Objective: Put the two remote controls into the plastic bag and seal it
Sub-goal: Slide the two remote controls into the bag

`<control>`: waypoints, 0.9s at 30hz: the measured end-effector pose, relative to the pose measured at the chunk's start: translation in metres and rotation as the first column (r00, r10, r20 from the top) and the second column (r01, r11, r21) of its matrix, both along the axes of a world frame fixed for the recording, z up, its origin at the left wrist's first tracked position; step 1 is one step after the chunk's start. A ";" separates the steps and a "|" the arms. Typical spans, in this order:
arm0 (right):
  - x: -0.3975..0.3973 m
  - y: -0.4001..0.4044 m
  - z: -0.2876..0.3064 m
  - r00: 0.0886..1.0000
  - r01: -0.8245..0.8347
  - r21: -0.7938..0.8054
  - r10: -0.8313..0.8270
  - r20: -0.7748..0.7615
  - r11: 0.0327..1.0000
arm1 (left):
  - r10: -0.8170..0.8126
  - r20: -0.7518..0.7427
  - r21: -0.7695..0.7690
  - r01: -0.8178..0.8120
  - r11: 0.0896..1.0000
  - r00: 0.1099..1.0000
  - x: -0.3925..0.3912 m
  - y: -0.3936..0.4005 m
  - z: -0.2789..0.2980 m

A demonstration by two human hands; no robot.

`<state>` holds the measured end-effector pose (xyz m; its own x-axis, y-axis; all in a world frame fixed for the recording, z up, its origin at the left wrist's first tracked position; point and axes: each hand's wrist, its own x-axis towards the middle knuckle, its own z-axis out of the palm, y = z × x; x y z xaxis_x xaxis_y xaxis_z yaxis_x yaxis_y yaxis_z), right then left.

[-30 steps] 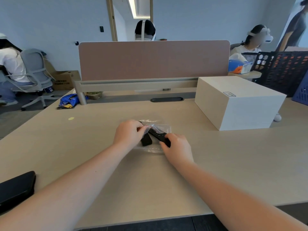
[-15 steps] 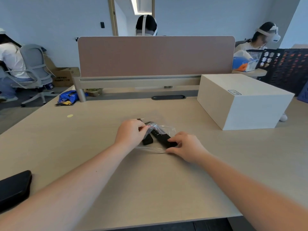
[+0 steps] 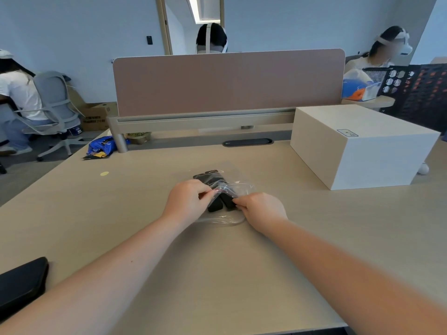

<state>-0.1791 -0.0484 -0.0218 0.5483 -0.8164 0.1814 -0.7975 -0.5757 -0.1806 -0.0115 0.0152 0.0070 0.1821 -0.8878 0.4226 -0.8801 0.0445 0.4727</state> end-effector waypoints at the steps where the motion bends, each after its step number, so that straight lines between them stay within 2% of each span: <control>1: 0.001 -0.002 -0.001 1.000 0.007 -0.008 -0.007 -0.009 1.000 | -0.006 -0.003 -0.005 0.006 1.000 1.000 0.000 0.000 0.000; 9: 0.013 -0.009 -0.009 0.999 -0.009 -0.112 0.004 -0.044 0.994 | -0.016 0.021 -0.026 0.017 1.000 1.000 0.000 -0.003 -0.004; 11: 0.008 -0.006 -0.009 1.000 -0.003 -0.124 0.005 0.013 0.992 | -0.010 0.036 -0.008 0.011 1.000 0.999 0.000 -0.004 -0.006; 14: -0.003 -0.001 -0.005 0.981 0.076 -0.135 -0.049 0.190 0.988 | -0.018 0.107 0.086 0.008 0.996 0.994 0.002 0.001 -0.012; 16: -0.007 0.000 -0.002 0.968 0.127 -0.137 -0.093 0.233 0.982 | -0.037 0.156 0.141 0.015 0.990 0.987 0.004 0.007 -0.020; 20: -0.002 -0.005 -0.005 0.972 0.162 -0.209 -0.120 0.203 0.964 | 0.013 0.142 0.134 -0.032 0.990 0.990 0.010 0.018 -0.031; 24: -0.001 -0.005 -0.007 0.995 0.057 -0.336 -0.026 0.094 0.940 | 0.065 0.188 0.125 -0.089 0.988 0.980 0.011 0.022 -0.028; 27: -0.007 -0.006 -0.001 0.996 0.042 -0.365 -0.009 0.091 0.930 | 0.078 0.196 0.081 -0.095 0.992 0.978 0.015 0.024 -0.024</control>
<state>-0.1861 -0.0540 -0.0224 0.4969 -0.6977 0.5160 -0.8037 -0.5943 -0.0296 0.0035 0.0393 -0.0168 0.1830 -0.9080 0.3768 -0.9534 -0.0705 0.2932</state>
